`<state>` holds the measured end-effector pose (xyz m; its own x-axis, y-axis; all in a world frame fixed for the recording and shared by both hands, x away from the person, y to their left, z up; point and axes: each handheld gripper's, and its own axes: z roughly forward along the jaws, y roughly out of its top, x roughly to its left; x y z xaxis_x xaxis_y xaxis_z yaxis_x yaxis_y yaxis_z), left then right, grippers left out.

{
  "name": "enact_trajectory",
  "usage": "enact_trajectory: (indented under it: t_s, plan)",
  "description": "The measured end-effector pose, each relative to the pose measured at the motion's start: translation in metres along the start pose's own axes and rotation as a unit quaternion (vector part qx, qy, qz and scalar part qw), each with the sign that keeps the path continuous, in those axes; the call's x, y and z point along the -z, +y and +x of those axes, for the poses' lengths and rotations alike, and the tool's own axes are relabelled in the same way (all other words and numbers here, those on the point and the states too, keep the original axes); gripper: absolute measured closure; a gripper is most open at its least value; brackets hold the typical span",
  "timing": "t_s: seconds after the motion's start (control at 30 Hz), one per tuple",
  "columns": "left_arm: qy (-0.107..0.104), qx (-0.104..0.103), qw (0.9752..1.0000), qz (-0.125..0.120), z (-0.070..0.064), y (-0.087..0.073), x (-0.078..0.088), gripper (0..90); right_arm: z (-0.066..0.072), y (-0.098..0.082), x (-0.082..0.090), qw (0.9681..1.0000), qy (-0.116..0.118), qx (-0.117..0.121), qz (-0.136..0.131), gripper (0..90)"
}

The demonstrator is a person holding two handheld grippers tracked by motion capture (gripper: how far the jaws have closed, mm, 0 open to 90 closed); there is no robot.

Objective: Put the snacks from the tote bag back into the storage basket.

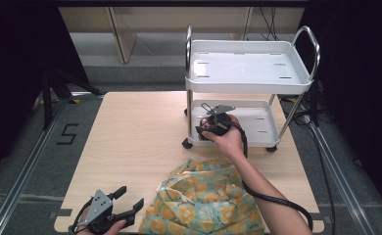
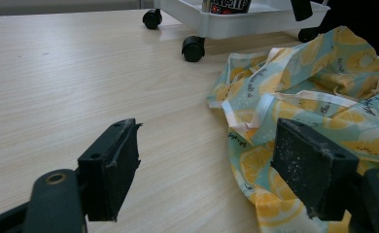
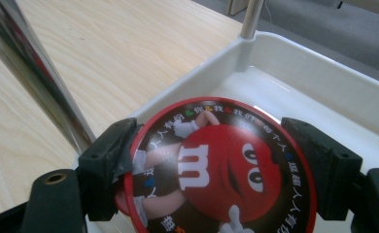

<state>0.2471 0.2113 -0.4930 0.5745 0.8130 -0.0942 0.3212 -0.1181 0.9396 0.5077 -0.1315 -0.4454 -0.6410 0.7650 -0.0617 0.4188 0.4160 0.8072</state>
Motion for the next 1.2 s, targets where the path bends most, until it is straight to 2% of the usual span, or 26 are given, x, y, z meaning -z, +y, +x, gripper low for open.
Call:
enact_trajectory:
  t_s: [0.13, 0.17, 0.2, 0.23, 0.27, 0.3, 0.33, 0.4, 0.47, 0.5, 0.53, 0.57, 0.6, 0.67, 0.73, 0.77, 0.83, 0.87, 0.93, 0.97, 1.0, 1.03, 1.07, 1.13, 1.17, 1.2]
  plan:
    - [0.0, 0.001, 1.0, 0.003, 0.0, 0.0, 0.0, 24.3, 0.001, 0.0, 0.001, 0.9999, 0.004, -0.01, 0.006, 24.6]
    - [-0.003, 0.001, 1.0, -0.004, 0.0, 0.0, -0.001, 24.3, 0.001, -0.001, 0.0, 1.0, 0.0, 0.003, 0.006, 24.5]
    - [-0.003, 0.001, 1.0, -0.003, 0.0, 0.0, -0.001, 24.3, 0.001, -0.001, 0.0, 0.9998, 0.008, 0.01, 0.014, 24.2]
    - [-0.003, 0.001, 1.0, -0.003, 0.0, 0.0, -0.001, 24.3, 0.003, -0.001, 0.0, 0.9997, 0.0, -0.012, 0.019, 23.7]
    - [-0.002, 0.001, 1.0, -0.002, -0.001, 0.0, -0.001, 24.3, 0.003, -0.002, 0.0, 0.9993, -0.021, -0.014, 0.028, 22.6]
    - [-0.002, 0.0, 1.0, -0.002, 0.0, 0.0, -0.001, 24.3, 0.0, -0.002, 0.001, 0.9992, -0.025, -0.005, 0.031, 21.5]
    - [0.006, 0.005, 0.9999, 0.007, -0.001, 0.0, 0.001, 24.3, 0.001, -0.002, 0.002, 0.9992, -0.021, -0.012, 0.032, 20.5]
    - [0.004, 0.001, 1.0, 0.007, -0.001, 0.0, 0.001, 24.3, -0.001, -0.003, 0.003, 0.9992, -0.028, -0.004, 0.03, 20.1]
    - [0.005, 0.002, 1.0, 0.007, -0.001, 0.0, 0.001, 24.3, -0.001, -0.003, 0.004, 0.9993, -0.022, -0.007, 0.028, 19.8]
    - [0.004, 0.008, 1.0, 0.003, -0.002, 0.0, 0.0, 24.3, -0.001, -0.003, 0.005, 0.9995, -0.02, 0.001, 0.025, 19.5]
    - [0.003, 0.003, 1.0, 0.003, -0.001, 0.0, 0.0, 24.3, -0.003, -0.002, 0.004, 0.9996, -0.023, 0.012, 0.013, 19.3]
    - [0.004, 0.008, 1.0, 0.003, -0.002, 0.0, 0.0, 24.3, -0.001, -0.001, 0.007, 0.9997, -0.02, 0.007, 0.013, 19.1]
    - [0.006, 0.008, 0.9999, 0.005, -0.002, 0.0, 0.0, 24.3, -0.003, -0.001, 0.007, 0.9995, -0.027, 0.015, 0.012, 18.9]
    - [0.007, 0.005, 0.9999, 0.007, -0.002, 0.0, 0.001, 24.3, -0.001, -0.001, 0.012, 0.9996, -0.025, 0.004, 0.008, 18.8]
    - [0.005, -0.003, 1.0, 0.007, -0.001, 0.0, 0.001, 24.3, -0.002, 0.0, 0.017, 0.9998, -0.016, 0.007, 0.012, 18.6]
    - [0.004, -0.006, 1.0, 0.006, 0.0, 0.0, 0.0, 24.3, -0.001, 0.0, 0.018, 0.9996, -0.026, 0.014, 0.005, 18.5]
    - [0.003, -0.005, 1.0, 0.003, 0.0, 0.0, -0.001, 24.3, -0.001, 0.0, 0.023, 0.9996, -0.023, 0.014, 0.003, 18.3]
    - [0.004, -0.004, 1.0, 0.003, 0.0, 0.0, 0.0, 24.3, -0.002, 0.0, 0.025, 0.9992, -0.034, 0.02, 0.008, 18.3]
    - [0.008, 0.007, 0.9999, 0.007, -0.002, -0.001, 0.0, 24.3, -0.002, -0.001, 0.031, 0.9997, -0.018, 0.015, 0.01, 18.2]
    - [0.008, 0.006, 0.9999, 0.007, -0.002, -0.001, 0.0, 24.3, -0.002, -0.001, 0.034, 0.9996, -0.017, 0.019, 0.008, 18.2]
    - [-0.002, 0.002, 1.0, -0.005, 0.0, -0.001, -0.002, 24.3, -0.001, -0.002, 0.036, 0.9997, -0.017, 0.013, 0.008, 18.2]
    - [0.001, 0.004, 1.0, -0.002, 0.0, -0.001, -0.002, 24.3, 0.003, -0.003, 0.039, 0.9996, -0.022, -0.013, 0.008, 18.1]
    - [0.0, 0.002, 1.0, -0.004, 0.0, -0.001, -0.002, 24.3, 0.0, -0.003, 0.04, 0.9999, -0.008, 0.015, 0.0, 18.1]
    - [0.007, -0.003, 0.9999, 0.008, -0.001, 0.0, 0.0, 24.3, 0.001, -0.004, 0.044, 0.9999, 0.0, 0.014, -0.001, 18.1]
    - [0.008, 0.004, 0.9999, 0.006, -0.002, -0.001, 0.0, 24.3, 0.005, -0.004, 0.047, 0.9999, 0.0, -0.007, -0.015, 18.1]
    - [0.01, 0.007, 0.9999, 0.007, -0.002, -0.001, 0.0, 24.3, 0.005, -0.005, 0.05, 0.9998, -0.002, -0.003, -0.019, 18.1]
